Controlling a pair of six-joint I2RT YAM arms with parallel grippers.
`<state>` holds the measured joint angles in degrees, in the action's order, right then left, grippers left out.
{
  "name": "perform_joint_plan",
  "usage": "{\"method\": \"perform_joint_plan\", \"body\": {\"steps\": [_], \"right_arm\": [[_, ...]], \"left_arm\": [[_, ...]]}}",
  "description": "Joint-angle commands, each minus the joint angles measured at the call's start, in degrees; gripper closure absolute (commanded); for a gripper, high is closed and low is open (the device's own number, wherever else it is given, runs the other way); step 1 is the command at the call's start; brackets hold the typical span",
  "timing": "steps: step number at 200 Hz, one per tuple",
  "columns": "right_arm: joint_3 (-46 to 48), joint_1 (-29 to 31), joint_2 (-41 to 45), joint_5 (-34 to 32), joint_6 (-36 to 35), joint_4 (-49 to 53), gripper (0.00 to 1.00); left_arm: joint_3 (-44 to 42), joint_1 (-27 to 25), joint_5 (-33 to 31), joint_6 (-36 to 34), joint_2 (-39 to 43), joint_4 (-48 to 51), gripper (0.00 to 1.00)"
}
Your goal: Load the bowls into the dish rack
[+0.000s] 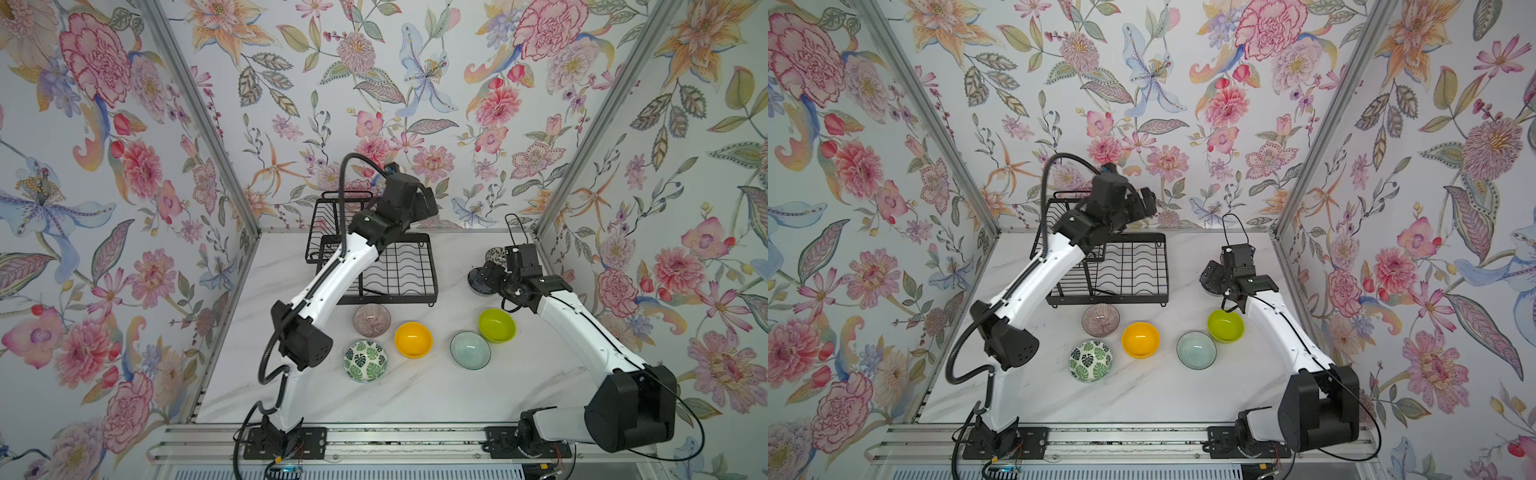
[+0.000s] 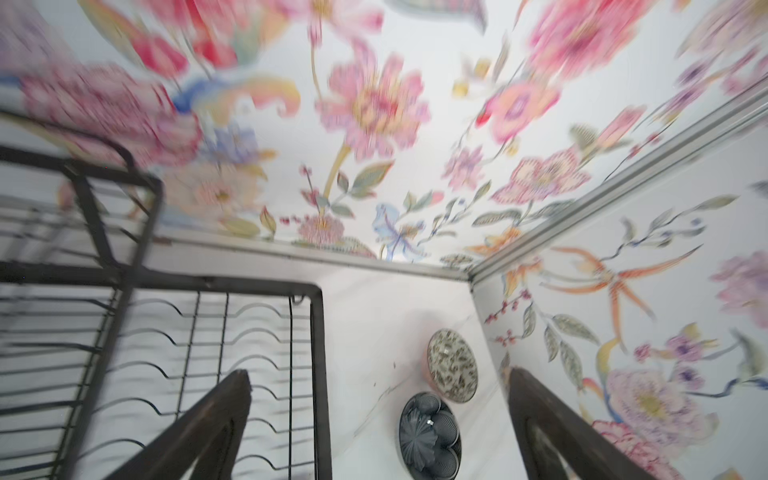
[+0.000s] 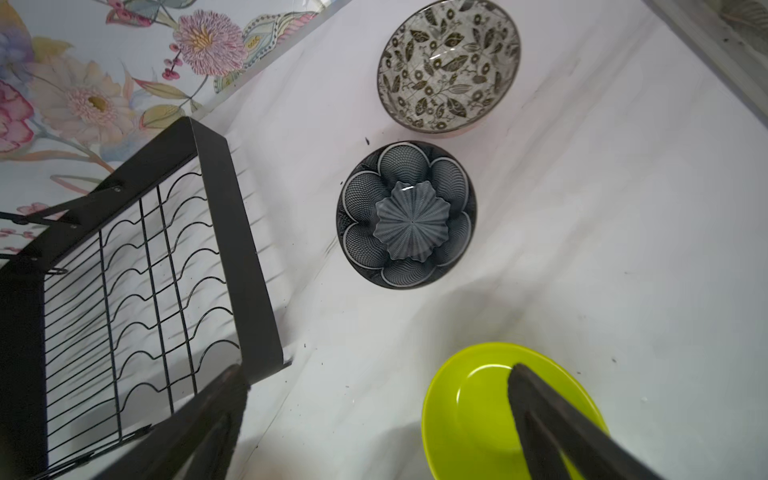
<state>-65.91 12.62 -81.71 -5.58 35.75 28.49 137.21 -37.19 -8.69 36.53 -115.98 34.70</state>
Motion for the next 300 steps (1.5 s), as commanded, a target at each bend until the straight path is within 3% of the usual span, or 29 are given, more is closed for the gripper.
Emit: {"method": "perform_joint_plan", "body": {"steps": [1,25,69,120,153,184,206,243,267,300], "right_arm": [[-4.75,3.49,-6.39,2.61,-4.66,-2.52,0.01],[-8.91,5.98,-14.13,3.96,-6.03,-3.10,0.06],[-18.05,9.11,-26.91,6.07,-7.18,-1.68,0.17],[-25.41,10.79,-36.47,5.90,-4.48,1.06,0.32],[-28.48,12.38,-39.42,1.97,-2.41,2.80,0.48],[-29.78,11.95,-40.30,-1.15,1.76,4.02,0.70],[-29.06,11.14,-39.59,-4.02,3.33,4.24,0.83],[-28.33,8.55,-39.06,-5.95,0.89,4.45,0.95],[-26.74,6.63,-37.90,-6.16,0.86,4.50,1.00],[-25.29,4.86,-36.24,-5.82,1.32,3.95,1.00]], "left_arm": [[-4.55,3.68,-7.05,-4.95,10.65,4.05,0.01],[-17.32,13.33,-8.60,-3.38,22.22,7.13,0.01],[-49.33,38.37,2.62,6.31,44.07,3.71,0.01],[-82.45,49.05,16.84,21.21,52.23,-11.05,0.01],[-94.70,49.60,21.57,26.46,50.10,-21.27,0.01],[-101.58,49.13,29.09,31.99,43.29,-33.47,0.01],[-100.43,46.67,29.56,31.11,39.16,-34.70,0.01],[-96.05,41.36,29.27,30.83,33.55,-35.07,0.01],[-93.68,38.26,29.08,31.82,29.88,-36.53,0.01],[-89.40,35.64,31.65,33.13,23.60,-36.80,0.01]]}}
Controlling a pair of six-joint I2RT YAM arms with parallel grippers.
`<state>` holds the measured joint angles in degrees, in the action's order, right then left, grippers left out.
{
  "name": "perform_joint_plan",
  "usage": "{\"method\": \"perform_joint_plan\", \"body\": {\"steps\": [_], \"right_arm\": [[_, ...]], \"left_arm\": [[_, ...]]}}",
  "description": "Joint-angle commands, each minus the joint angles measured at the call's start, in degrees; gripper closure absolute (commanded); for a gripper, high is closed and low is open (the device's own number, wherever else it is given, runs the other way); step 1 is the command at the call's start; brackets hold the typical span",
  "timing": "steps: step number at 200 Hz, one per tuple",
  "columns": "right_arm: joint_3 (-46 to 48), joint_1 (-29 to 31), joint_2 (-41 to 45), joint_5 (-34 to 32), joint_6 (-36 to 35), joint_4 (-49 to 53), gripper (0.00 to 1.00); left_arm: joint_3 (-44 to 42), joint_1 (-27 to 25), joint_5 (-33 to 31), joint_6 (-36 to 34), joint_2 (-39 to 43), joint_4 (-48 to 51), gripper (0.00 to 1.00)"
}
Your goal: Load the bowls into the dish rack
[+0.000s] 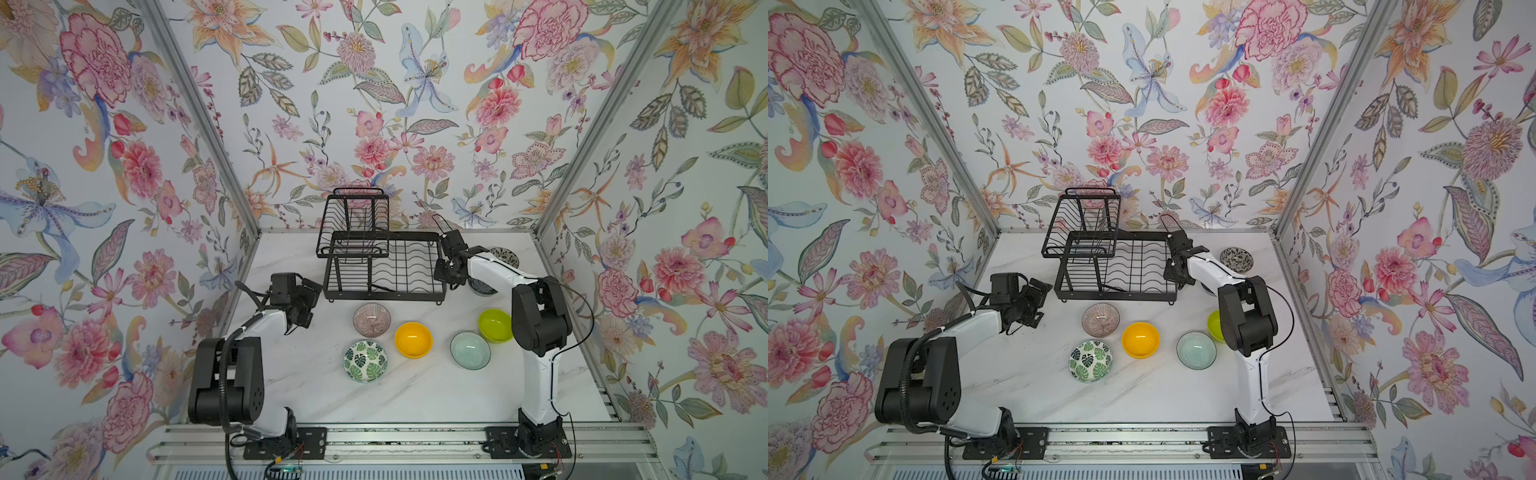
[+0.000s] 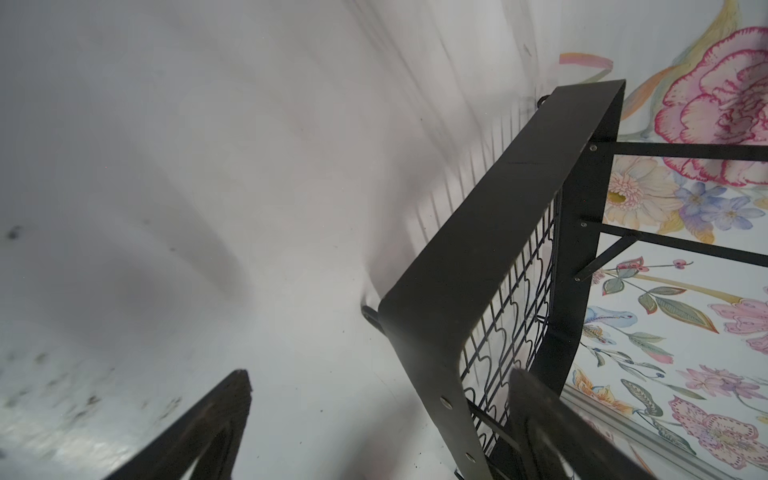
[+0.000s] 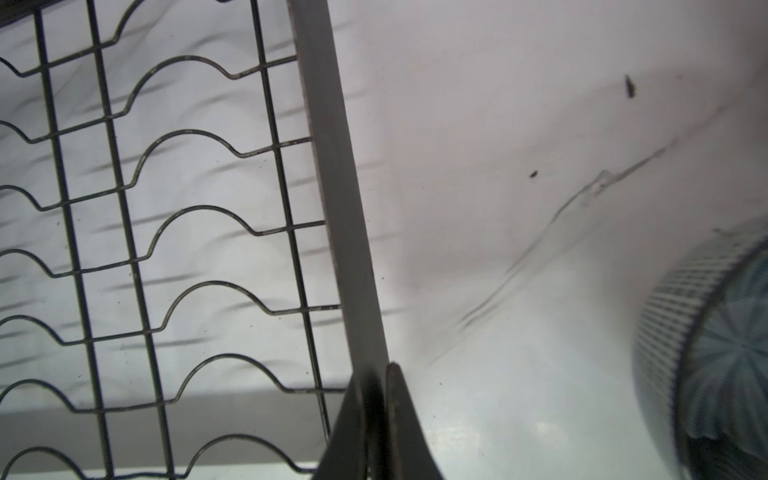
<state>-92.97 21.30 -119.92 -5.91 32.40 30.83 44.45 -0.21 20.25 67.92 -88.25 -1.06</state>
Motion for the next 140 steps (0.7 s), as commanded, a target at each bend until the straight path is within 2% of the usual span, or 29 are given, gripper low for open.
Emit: {"method": "perform_joint_plan", "body": {"steps": [1,35,71,114,140], "right_arm": [[1.75,-3.86,1.97,-5.55,4.54,1.61,1.00],[1.09,-4.25,2.02,-7.45,1.78,2.88,1.00],[4.76,-4.25,4.70,-7.68,-0.18,1.47,1.00],[8.65,-2.21,7.63,-8.56,-4.08,-0.82,1.00],[14.87,0.08,10.69,-9.70,-6.56,-5.75,1.00]], "left_arm": [[3.50,-1.45,2.79,1.80,-4.27,-1.04,0.01],[4.03,-1.90,2.57,2.48,-5.02,-1.67,0.01],[3.36,-1.99,3.23,1.51,-4.79,-0.97,0.01],[0.69,-2.48,2.54,-0.04,-1.84,0.87,0.01],[-1.51,-3.02,1.56,-0.74,1.75,0.80,0.01]]}}
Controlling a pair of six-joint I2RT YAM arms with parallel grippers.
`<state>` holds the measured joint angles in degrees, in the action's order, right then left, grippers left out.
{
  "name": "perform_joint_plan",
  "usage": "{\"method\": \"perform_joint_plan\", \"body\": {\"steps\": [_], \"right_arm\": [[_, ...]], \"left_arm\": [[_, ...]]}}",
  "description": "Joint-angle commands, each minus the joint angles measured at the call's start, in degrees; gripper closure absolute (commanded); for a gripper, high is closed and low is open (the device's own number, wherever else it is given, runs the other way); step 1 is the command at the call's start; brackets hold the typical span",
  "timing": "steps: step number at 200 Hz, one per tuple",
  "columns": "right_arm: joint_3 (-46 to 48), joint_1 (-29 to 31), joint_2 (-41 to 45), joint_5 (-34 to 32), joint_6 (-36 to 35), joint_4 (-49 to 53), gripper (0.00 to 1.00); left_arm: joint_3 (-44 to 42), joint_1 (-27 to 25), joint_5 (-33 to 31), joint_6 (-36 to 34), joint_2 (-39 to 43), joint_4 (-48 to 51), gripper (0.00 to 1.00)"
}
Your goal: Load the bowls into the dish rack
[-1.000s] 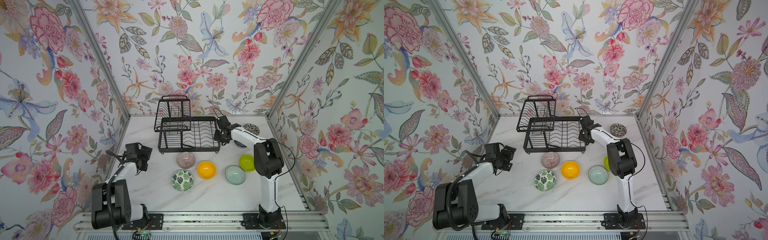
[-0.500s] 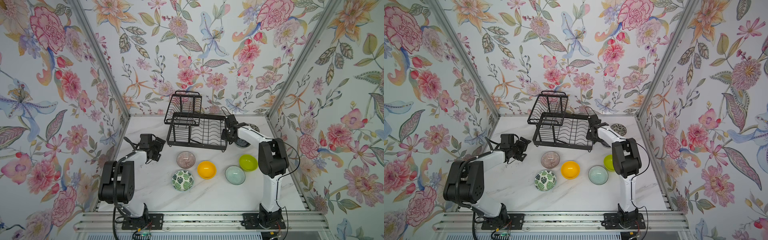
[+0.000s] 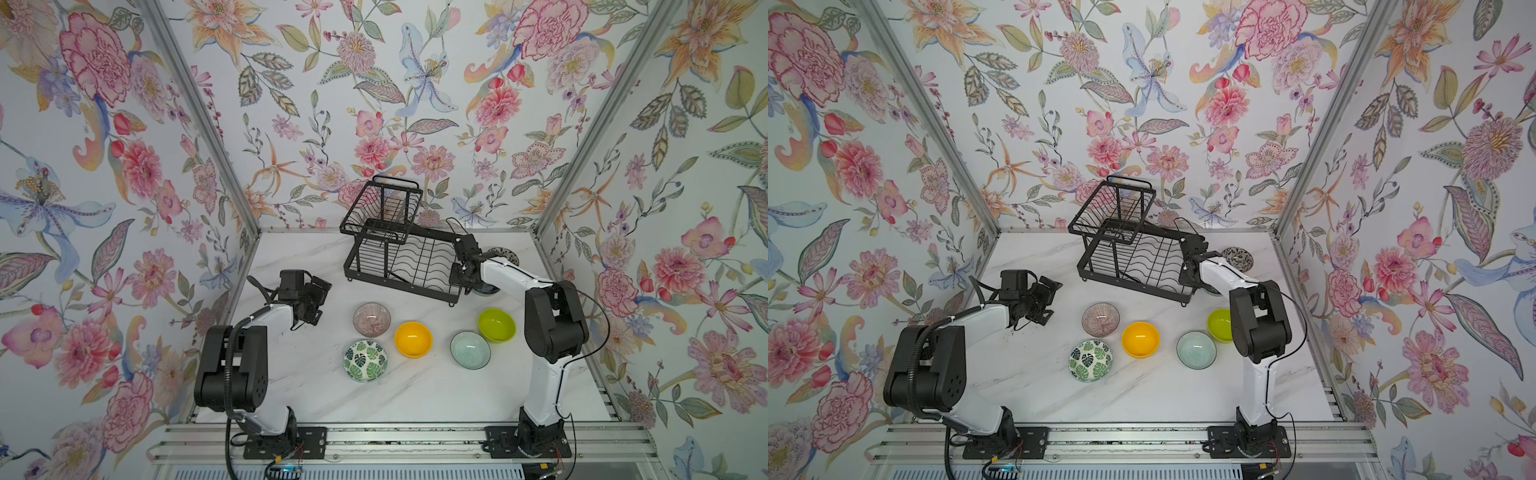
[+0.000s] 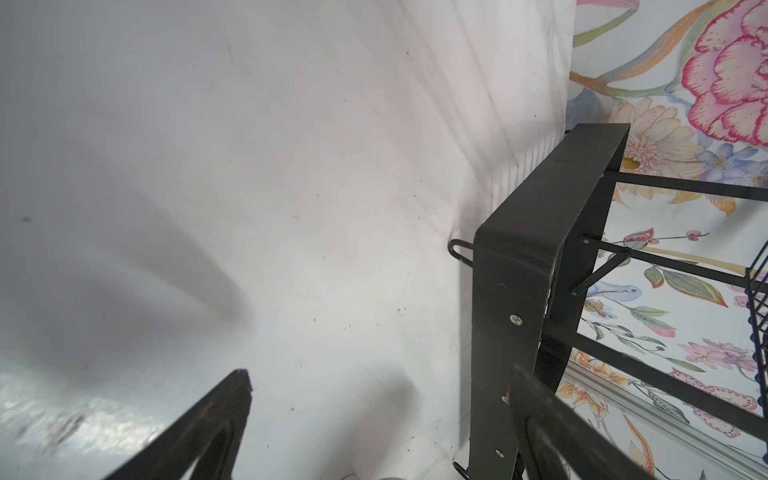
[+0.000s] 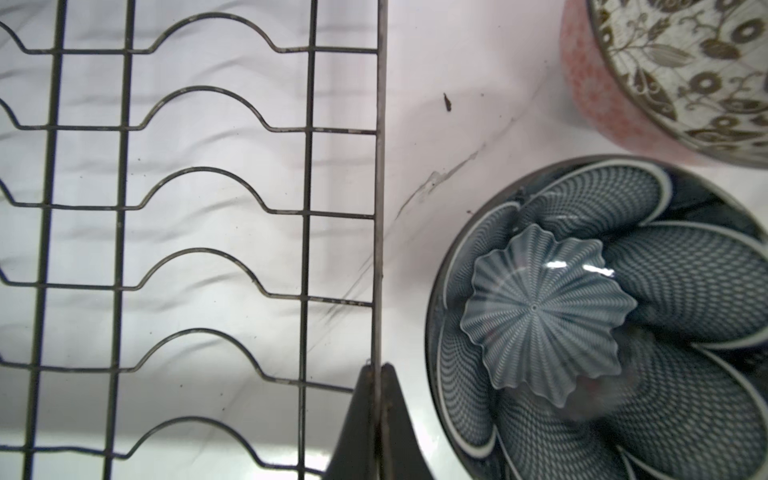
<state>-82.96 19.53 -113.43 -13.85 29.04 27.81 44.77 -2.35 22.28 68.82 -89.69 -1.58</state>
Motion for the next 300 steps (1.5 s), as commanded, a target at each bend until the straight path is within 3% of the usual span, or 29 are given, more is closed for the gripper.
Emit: {"method": "perform_joint_plan", "body": {"steps": [1,34,57,91,117,172,231,278,300], "right_arm": [[5.15,1.88,4.32,-1.78,-3.24,-2.84,1.00],[11.34,2.79,7.72,-1.04,-4.16,-9.76,1.00],[12.75,3.14,9.03,-1.45,-4.10,-11.76,1.00],[14.85,4.45,10.22,-2.28,-5.37,-16.45,1.00],[13.28,4.73,8.68,-2.45,-4.87,-14.94,1.00],[13.39,5.09,8.80,-2.94,-2.85,-13.85,1.00],[13.34,5.18,8.57,-3.40,-2.23,-11.65,1.00],[12.35,5.12,7.56,-3.30,-2.53,-10.54,1.00],[11.75,5.08,7.24,-3.29,-2.99,-10.32,1.00]], "left_arm": [[-1.86,-0.89,-0.48,-1.65,3.20,1.32,0.01],[0.16,-1.04,-0.06,-2.71,2.87,2.09,0.01],[7.29,-0.65,0.00,-3.76,0.58,3.92,0.01],[21.93,-0.01,3.09,-6.55,-11.56,4.60,0.03],[29.97,1.16,7.41,-5.35,-19.97,3.13,0.10],[49.61,1.26,10.57,-23.98,-35.08,17.86,0.24],[49.53,-0.50,13.68,-37.48,-37.29,17.53,0.34],[44.53,-1.68,14.50,-38.69,-34.74,10.59,0.35],[43.30,-1.00,16.79,-35.20,-34.18,7.25,0.36]]}}
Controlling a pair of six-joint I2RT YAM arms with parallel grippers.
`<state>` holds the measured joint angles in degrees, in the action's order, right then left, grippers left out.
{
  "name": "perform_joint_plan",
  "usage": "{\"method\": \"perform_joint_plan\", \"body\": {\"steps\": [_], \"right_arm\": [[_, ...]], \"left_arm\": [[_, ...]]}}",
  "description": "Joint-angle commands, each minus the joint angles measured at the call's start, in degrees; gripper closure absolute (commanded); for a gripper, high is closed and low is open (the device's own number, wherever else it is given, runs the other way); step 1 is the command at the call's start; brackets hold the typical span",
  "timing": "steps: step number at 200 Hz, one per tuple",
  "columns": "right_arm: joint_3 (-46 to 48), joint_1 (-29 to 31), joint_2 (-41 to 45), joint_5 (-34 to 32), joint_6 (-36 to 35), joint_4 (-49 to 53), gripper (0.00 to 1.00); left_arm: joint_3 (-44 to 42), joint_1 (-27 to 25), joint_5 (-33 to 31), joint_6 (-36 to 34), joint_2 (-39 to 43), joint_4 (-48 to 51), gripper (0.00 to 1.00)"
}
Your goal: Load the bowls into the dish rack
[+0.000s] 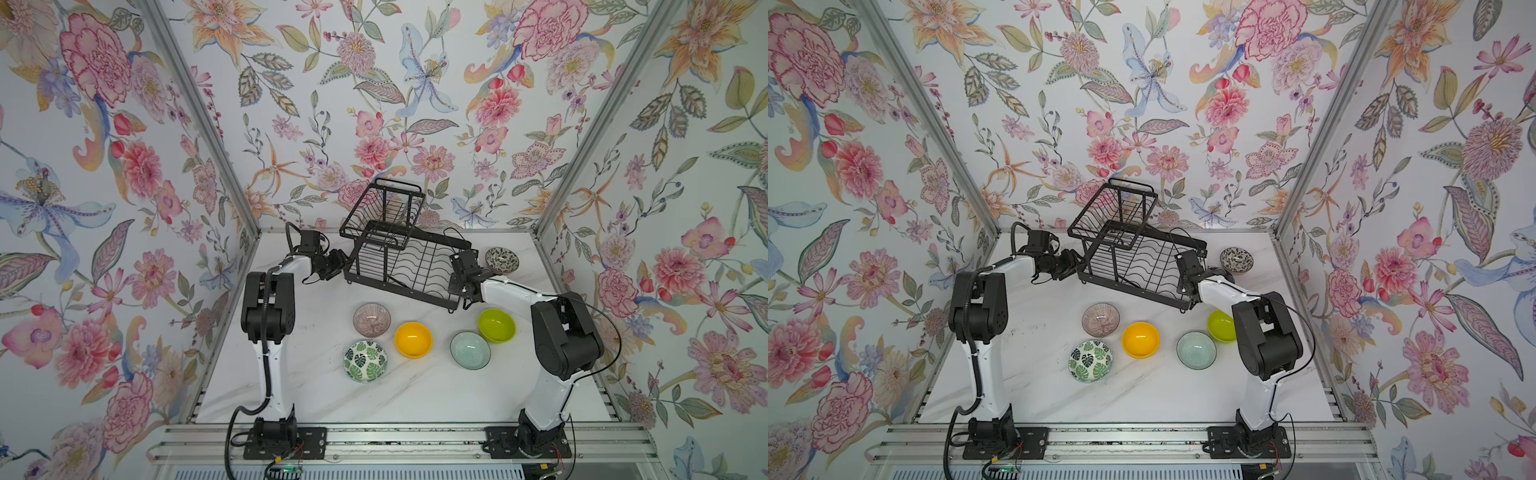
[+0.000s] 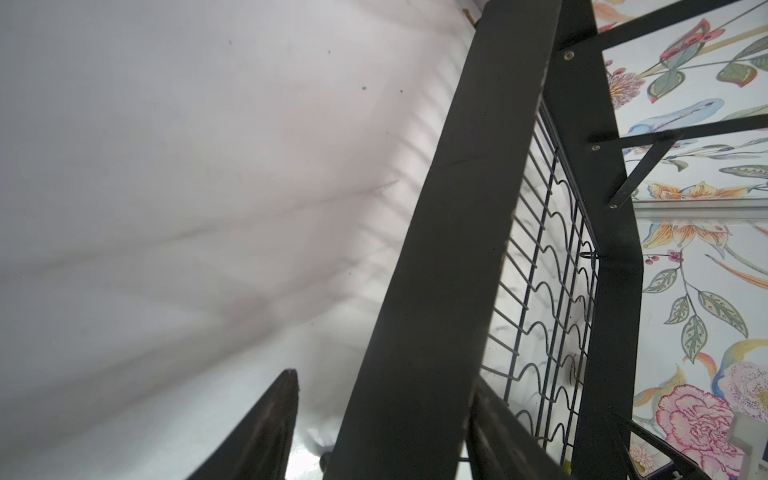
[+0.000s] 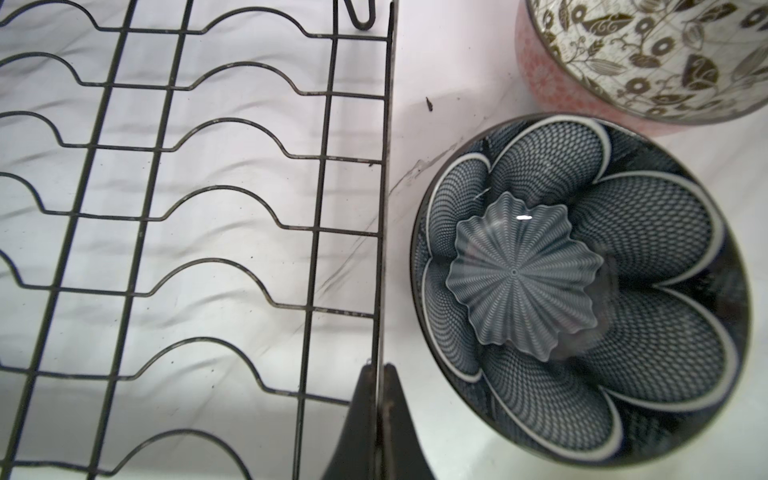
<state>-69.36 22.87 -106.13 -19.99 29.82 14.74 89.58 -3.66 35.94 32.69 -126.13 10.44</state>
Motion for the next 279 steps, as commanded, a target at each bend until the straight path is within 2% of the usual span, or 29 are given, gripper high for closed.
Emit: {"method": "perform_joint_plan", "body": {"steps": [1,24,52,63,105,126,172,205,225,252,279], "right_arm": [[-1.88,1.69,-0.10,2.85,-3.75,2.75,1.00],[-2.00,1.34,-0.30,3.00,-3.81,2.71,1.00],[-1.74,1.08,-0.40,3.29,-3.85,2.46,1.00],[-1.54,1.12,-0.24,3.45,-3.70,2.36,1.00],[-0.25,1.14,0.25,4.15,-3.59,1.62,1.00],[0.51,1.13,0.44,4.51,-3.33,1.12,1.00],[1.20,1.13,0.78,4.96,-2.90,0.93,1.00],[1.58,1.08,1.35,4.73,-2.89,1.18,1.00],[1.57,0.99,1.52,4.31,-2.86,1.39,1.00],[1.40,0.88,1.65,4.10,-2.84,1.47,1.00],[0.98,0.77,1.62,3.95,-2.94,1.44,1.00]], "left_arm": [[-1.56,0.40,3.32,1.31,2.31,-4.92,0.36],[-2.69,0.94,6.14,7.52,4.20,-10.97,0.41],[0.07,1.69,2.69,11.07,5.61,-7.09,0.37],[-0.86,2.69,2.97,13.84,6.55,-8.53,0.36],[-7.97,6.59,8.92,30.17,11.96,-26.33,0.32],[-7.48,7.29,8.36,33.36,13.40,-28.71,0.31],[-4.53,6.50,10.44,49.07,7.77,-48.00,0.32],[1.75,4.60,12.42,50.92,4.55,-50.34,0.32],[6.19,3.15,14.65,49.66,2.52,-47.63,0.32],[6.83,2.70,12.88,45.05,2.53,-41.80,0.31],[6.78,2.44,13.17,43.62,1.85,-39.58,0.31]]}}
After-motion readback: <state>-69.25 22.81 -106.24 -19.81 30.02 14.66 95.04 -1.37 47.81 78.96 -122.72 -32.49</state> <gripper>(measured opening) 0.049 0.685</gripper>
